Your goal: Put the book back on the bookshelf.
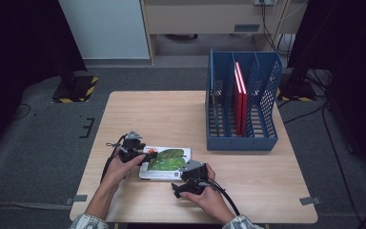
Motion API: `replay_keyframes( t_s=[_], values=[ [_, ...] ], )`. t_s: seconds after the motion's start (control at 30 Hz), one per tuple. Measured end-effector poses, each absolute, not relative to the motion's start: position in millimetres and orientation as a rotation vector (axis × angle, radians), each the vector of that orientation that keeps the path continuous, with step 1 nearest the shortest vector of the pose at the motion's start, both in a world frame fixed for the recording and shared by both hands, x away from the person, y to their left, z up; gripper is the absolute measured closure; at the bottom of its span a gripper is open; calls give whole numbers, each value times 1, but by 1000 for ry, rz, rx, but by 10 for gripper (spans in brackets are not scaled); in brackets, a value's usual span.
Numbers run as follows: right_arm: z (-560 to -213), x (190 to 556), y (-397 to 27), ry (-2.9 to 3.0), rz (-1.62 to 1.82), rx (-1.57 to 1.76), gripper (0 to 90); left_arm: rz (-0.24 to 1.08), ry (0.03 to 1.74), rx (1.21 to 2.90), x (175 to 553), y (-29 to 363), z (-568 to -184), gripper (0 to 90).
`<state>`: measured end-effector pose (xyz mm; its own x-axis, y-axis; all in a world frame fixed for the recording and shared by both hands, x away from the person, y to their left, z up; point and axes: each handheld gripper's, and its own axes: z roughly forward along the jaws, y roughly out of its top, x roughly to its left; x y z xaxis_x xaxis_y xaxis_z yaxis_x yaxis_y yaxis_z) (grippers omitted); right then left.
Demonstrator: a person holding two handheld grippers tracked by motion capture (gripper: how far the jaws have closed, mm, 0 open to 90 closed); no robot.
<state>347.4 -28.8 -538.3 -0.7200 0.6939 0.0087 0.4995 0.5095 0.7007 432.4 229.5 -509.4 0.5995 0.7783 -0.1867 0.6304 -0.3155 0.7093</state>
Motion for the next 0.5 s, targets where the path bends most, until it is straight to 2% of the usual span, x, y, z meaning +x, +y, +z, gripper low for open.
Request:
replay_keyframes(
  t_s=[0.5],
  values=[
    [-539,354,-22,2415,1000,1097,2,260,1122,2033,430,227,-502,244]
  ],
)
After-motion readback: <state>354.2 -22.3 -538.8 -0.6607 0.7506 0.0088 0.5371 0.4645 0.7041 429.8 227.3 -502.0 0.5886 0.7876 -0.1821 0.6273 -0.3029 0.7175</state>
